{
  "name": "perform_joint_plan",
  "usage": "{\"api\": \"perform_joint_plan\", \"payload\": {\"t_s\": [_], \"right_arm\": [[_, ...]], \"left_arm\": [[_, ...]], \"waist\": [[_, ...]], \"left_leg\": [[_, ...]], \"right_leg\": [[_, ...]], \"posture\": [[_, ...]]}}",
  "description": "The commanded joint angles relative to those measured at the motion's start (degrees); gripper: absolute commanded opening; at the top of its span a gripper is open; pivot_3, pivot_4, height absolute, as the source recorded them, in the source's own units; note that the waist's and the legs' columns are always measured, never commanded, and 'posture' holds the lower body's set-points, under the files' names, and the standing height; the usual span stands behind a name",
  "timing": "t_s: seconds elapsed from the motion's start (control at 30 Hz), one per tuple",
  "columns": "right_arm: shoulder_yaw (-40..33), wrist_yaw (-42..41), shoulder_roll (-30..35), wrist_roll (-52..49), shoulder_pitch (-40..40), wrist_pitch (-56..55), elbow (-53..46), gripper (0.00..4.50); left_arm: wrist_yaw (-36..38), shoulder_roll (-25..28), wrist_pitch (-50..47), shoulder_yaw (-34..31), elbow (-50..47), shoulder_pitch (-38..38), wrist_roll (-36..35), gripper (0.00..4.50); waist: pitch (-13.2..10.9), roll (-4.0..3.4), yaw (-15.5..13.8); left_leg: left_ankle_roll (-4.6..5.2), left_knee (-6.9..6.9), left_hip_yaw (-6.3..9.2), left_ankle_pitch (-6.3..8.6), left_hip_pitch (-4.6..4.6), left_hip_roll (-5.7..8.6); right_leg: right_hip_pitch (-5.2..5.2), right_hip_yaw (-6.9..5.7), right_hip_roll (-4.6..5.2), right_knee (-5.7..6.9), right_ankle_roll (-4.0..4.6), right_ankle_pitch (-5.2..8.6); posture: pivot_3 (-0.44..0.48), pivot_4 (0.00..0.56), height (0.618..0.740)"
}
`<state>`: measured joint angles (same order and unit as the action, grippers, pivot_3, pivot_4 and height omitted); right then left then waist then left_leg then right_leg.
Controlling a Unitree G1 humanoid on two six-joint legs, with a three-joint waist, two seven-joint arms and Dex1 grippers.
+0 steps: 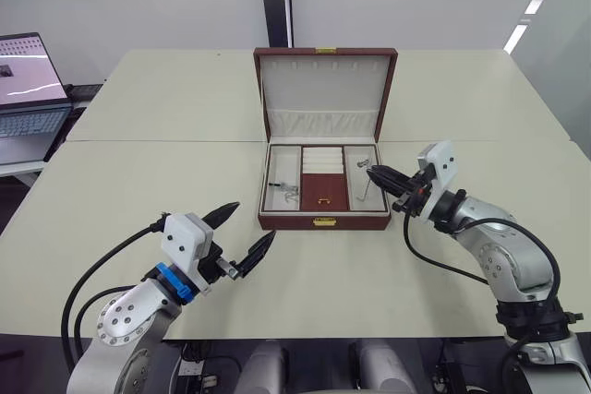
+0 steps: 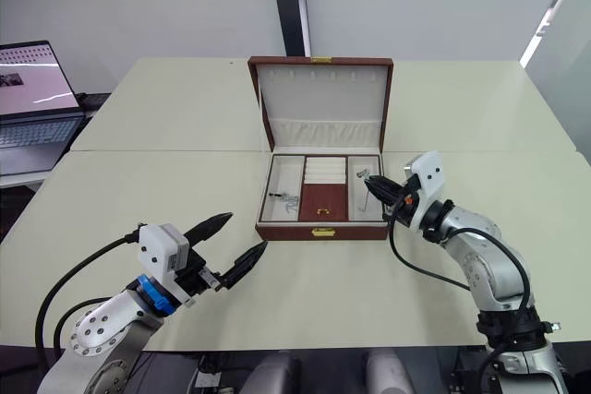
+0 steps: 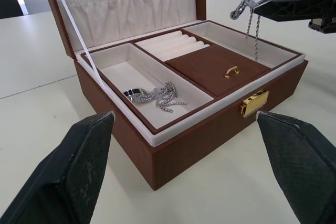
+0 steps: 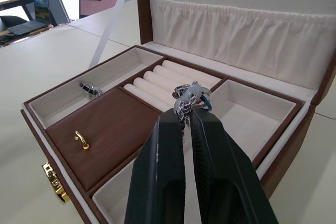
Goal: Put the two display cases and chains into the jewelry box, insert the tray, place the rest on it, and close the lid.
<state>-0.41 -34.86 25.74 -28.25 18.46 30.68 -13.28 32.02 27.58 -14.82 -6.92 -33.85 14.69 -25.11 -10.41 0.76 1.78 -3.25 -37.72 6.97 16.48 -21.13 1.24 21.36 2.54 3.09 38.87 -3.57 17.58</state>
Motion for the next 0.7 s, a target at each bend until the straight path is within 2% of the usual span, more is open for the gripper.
{"api": "perform_joint_plan", "payload": {"t_s": [0.03, 0.3, 0.4, 0.5, 0.7], "right_arm": [[-1.7, -0.2, -0.1, -0.7, 0.1, -0.8, -1.4, 1.11], [-3.1, -0.5, 0.2, -2.4, -0.4, 0.2, -3.0, 3.26], [-3.9, -1.0, 0.9, -3.0, -1.1, 0.3, -3.3, 4.33], [-4.7, -2.3, 2.7, -2.9, -2.1, -0.2, -3.2, 4.46], [-9.2, -11.0, 12.3, -2.1, -5.0, -2.4, 1.9, 4.46]], "left_arm": [[-0.1, 0.2, 0.0, -0.7, -2.1, -0.4, -0.4, 4.5], [0.3, 0.3, -0.2, -0.4, -1.0, -1.7, -0.5, 4.5], [0.5, 0.4, -0.5, -0.3, -0.3, -1.8, -0.4, 4.5], [1.0, 0.9, -0.8, -0.8, 1.1, -1.7, -0.3, 4.5], [4.7, 5.0, -3.6, -6.8, 9.2, -5.0, -4.3, 4.5]], "waist": [[0.0, 0.0, 0.0], [0.0, 0.0, 0.0], [0.0, 0.0, 0.0], [0.0, 0.0, 0.0], [0.0, 0.02, 0.0]], "left_leg": [[0.0, 0.0, 0.0, 0.0, 0.0, 0.0], [0.0, 0.0, 0.0, 0.0, 0.0, 0.0], [0.0, 0.01, 0.0, 0.0, 0.0, 0.01], [0.0, 0.01, 0.0, 0.0, -0.01, 0.01], [0.0, 0.02, -0.01, 0.0, -0.01, 0.01]], "right_leg": [[0.0, 0.0, 0.0, 0.0, 0.0, 0.0], [0.0, 0.0, 0.0, 0.0, 0.0, 0.0], [0.0, 0.0, 0.0, -0.01, 0.0, 0.0], [0.0, 0.0, 0.0, -0.01, 0.0, 0.0], [0.0, -0.03, 0.0, -0.04, 0.01, 0.01]], "posture": [[0.0, 0.15, 0.74], [0.0, 0.15, 0.74], [0.0, 0.15, 0.74], [0.0, 0.15, 0.74], [0.0, 0.15, 0.74]]}}
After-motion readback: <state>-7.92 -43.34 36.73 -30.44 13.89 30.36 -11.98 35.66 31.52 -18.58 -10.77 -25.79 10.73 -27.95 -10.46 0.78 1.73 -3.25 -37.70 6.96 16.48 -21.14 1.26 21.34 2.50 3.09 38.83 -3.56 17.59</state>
